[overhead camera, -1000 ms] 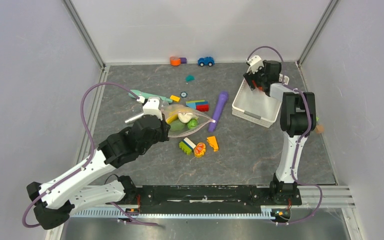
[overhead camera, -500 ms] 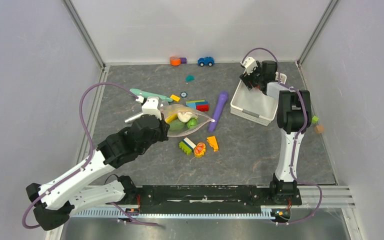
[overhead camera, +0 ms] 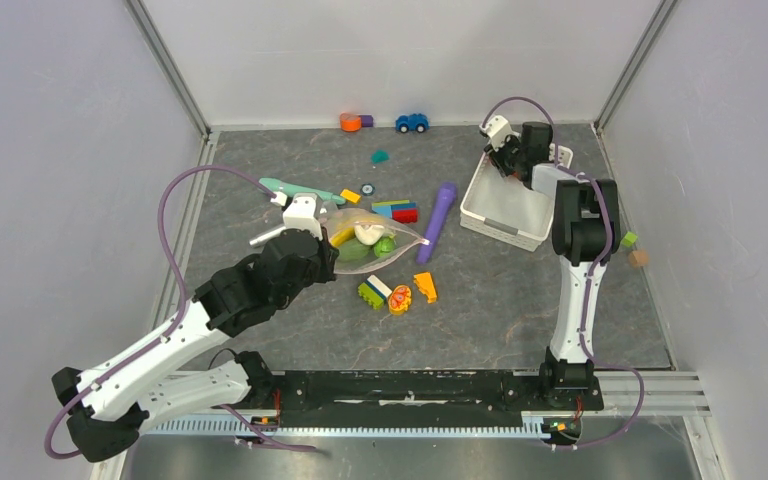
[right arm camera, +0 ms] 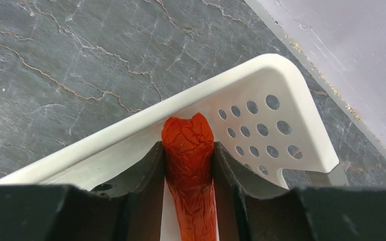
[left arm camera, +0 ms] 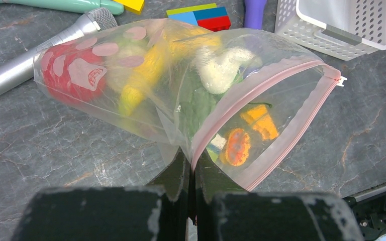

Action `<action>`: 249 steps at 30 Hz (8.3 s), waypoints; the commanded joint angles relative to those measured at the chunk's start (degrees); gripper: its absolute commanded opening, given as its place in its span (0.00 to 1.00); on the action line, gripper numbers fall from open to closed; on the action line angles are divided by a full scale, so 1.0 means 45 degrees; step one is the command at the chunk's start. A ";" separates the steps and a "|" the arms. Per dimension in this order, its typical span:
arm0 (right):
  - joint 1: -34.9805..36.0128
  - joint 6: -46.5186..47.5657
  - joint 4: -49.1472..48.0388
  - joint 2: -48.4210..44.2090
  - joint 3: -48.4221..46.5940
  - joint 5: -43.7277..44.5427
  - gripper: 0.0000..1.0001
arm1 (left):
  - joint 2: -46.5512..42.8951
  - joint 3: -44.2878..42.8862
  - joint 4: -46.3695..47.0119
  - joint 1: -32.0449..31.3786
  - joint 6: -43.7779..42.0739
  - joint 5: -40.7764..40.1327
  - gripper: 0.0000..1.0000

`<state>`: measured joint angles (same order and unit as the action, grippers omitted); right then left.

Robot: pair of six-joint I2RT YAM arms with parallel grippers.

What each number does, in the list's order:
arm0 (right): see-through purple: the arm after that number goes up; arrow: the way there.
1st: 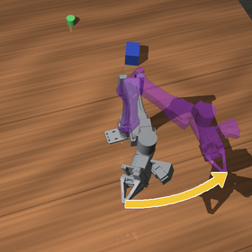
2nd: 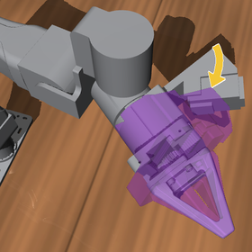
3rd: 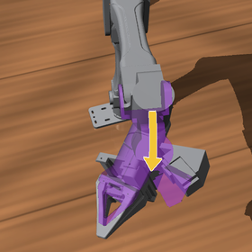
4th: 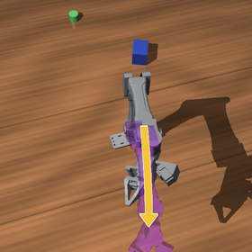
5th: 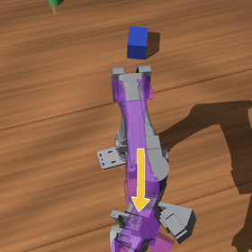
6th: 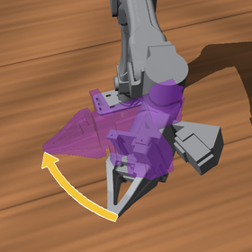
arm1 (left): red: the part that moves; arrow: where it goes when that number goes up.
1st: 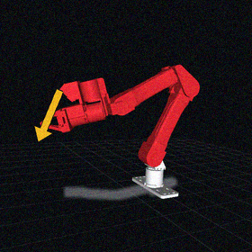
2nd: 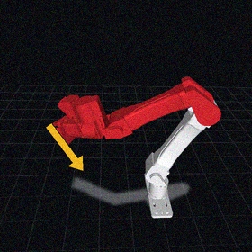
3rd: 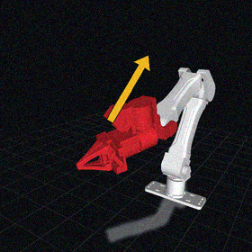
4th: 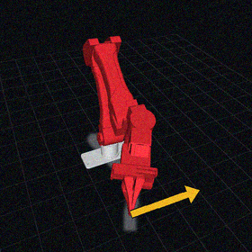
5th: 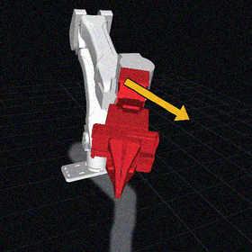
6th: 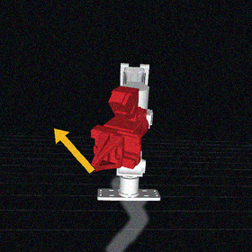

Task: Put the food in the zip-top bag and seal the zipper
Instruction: Pick up the fake vegetable from the bin, then place the fake vegetable in the zipper food storage bag, then zip the zipper food storage bag at the center of the board.

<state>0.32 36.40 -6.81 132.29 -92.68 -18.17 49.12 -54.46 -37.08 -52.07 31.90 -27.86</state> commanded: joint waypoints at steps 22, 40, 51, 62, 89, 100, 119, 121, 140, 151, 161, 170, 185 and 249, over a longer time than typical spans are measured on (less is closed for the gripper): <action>0.0820 -0.2502 -0.3594 -0.9433 0.7292 -0.0263 0.09 | -0.0522 0.0070 0.0630 0.0107 -0.0234 0.0800 0.02; 0.5234 -0.9332 -1.1322 -1.5569 1.2392 -0.7662 0.10 | -0.0837 0.0109 0.0674 0.0127 -0.0116 0.1000 0.02; 0.7614 -1.6821 -2.0827 -1.2595 1.2335 -0.9650 0.11 | -0.0753 0.0090 0.0671 0.0128 -0.0145 0.1205 0.02; 0.8505 -1.6634 -2.1238 -1.1246 1.1213 -0.9757 0.08 | -0.0337 0.0016 0.0740 0.0121 -0.0311 0.1779 0.02; 0.9754 -0.5685 -0.8900 -1.1667 1.0688 -0.6875 0.14 | -0.0809 0.0065 0.0857 0.0116 -0.0222 0.2422 0.02; 0.9744 -0.2368 -0.4919 -1.1965 0.9831 -0.4802 0.33 | -0.1035 0.0070 0.0857 0.0127 -0.0198 0.2301 0.02; 0.9754 -0.3632 -0.2674 -1.4425 0.9488 -0.4577 0.98 | -0.1107 0.0037 0.0718 0.0121 -0.0064 0.2002 0.02; 0.9754 -0.3786 -0.2559 -1.5017 0.9709 -0.3330 0.98 | -0.1188 0.0002 0.0585 0.0124 0.0044 0.1805 0.02; 0.9117 -0.4117 -0.1884 -1.8902 1.3933 -0.1929 0.98 | -0.1138 -0.2104 -0.4047 0.0130 0.1580 0.1188 0.03; 0.9121 -0.5125 -0.5760 -1.8319 1.5844 -0.3523 0.82 | -0.1343 -0.2220 -0.4623 0.0121 0.1995 0.1539 0.02; 0.9129 -0.5177 -0.6220 -1.6911 1.5323 -0.3873 0.44 | -0.1604 -0.2196 -0.4631 0.0127 0.2008 0.1562 0.02; 0.9124 -0.5710 -0.8076 -1.6601 1.5666 -0.4243 0.43 | -0.1627 -0.2234 -0.4664 0.0115 0.1970 0.1666 0.02; 0.9053 -0.6058 -0.9675 -1.5225 1.5519 -0.3643 0.44 | -0.1637 -0.2195 -0.4640 0.0127 0.1879 0.2204 0.02; 0.8250 -0.7602 -0.5874 -1.3773 1.0883 -0.6674 0.00 | 0.0689 -0.7969 -0.5906 0.0110 -0.0796 0.2472 1.00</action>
<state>37.47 -3.14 -44.27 71.81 -37.58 -49.01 48.62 -85.12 -61.71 -51.81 33.80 -16.53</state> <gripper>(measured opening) 0.010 0.994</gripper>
